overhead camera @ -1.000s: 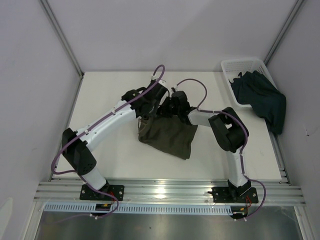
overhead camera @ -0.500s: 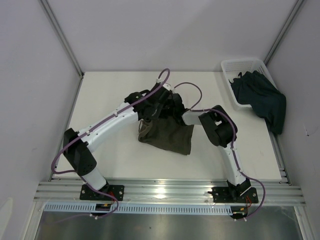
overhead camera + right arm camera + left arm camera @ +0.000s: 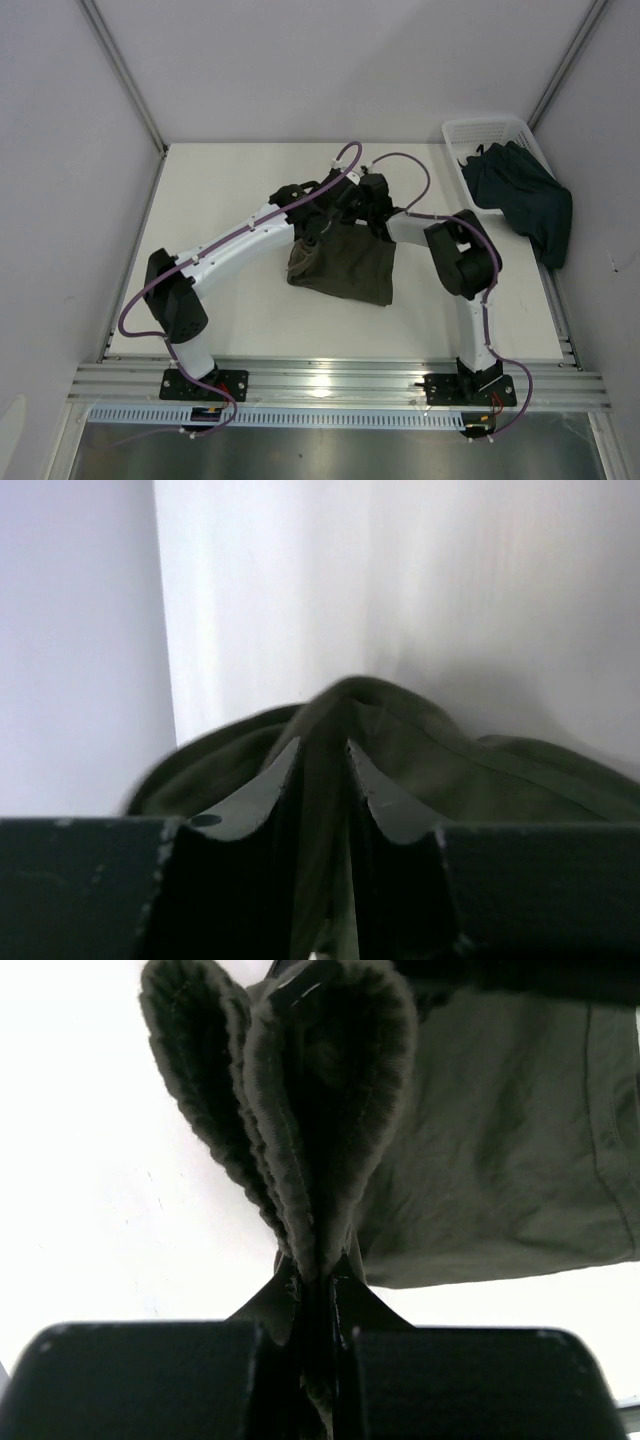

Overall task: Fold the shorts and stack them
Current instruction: Fold the shorts

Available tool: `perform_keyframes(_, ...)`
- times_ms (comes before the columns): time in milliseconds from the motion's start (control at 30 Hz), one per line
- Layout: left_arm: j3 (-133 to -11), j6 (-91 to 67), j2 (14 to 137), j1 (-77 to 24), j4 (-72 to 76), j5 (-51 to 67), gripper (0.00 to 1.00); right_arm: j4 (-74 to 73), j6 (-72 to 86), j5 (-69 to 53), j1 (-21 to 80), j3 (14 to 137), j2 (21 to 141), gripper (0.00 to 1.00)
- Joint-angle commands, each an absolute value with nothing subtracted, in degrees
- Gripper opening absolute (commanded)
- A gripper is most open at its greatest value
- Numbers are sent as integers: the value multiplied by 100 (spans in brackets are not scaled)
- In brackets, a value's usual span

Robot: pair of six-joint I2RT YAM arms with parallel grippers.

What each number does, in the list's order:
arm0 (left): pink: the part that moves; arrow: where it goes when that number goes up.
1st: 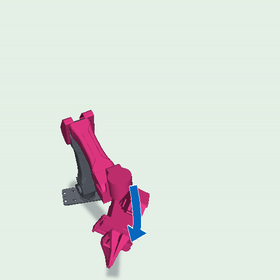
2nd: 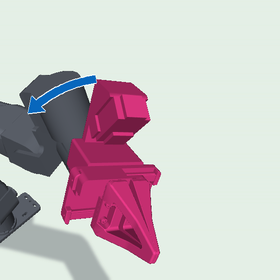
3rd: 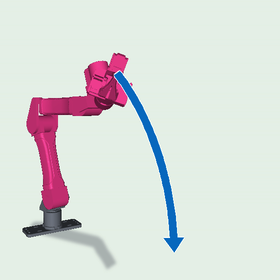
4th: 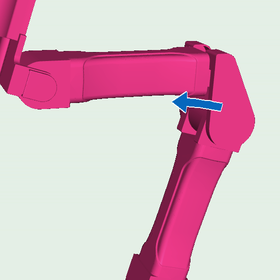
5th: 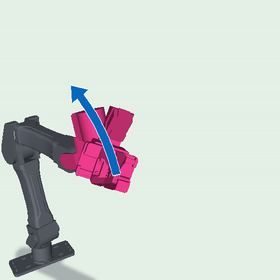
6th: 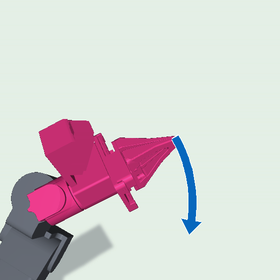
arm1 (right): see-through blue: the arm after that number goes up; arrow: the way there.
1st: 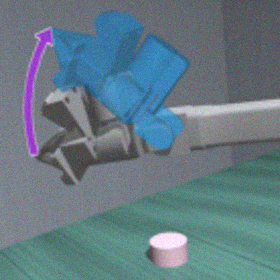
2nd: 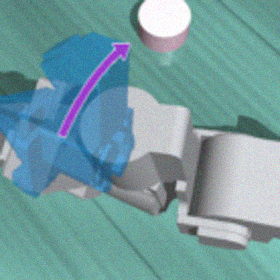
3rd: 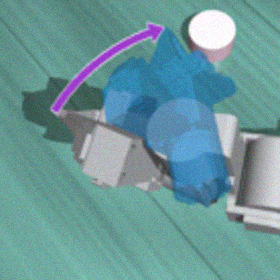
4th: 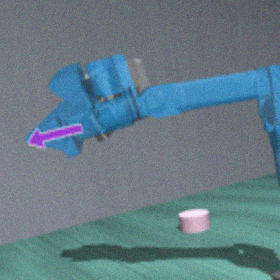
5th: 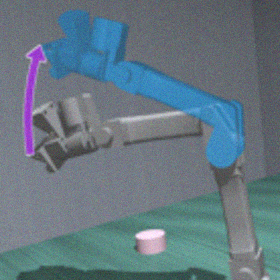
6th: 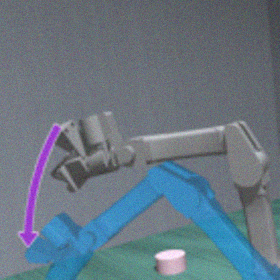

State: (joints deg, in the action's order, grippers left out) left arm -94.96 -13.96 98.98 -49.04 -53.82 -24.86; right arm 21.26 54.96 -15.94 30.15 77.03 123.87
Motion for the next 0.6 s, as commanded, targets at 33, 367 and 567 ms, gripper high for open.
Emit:
perform_keyframes(33,-10045,-1538,10125,-5001,-5484,-2645,0,1610,5098,-1495,2620,7471,11049,26)
perform_keyframes(367,-10784,-1670,10538,-5159,-6090,-3032,0,-307,4026,-1073,2066,5899,9151,17)
perform_keyframes(567,-11100,-1775,10898,-5335,-6284,-3217,0,-581,3762,-1097,1934,4879,8649,12)
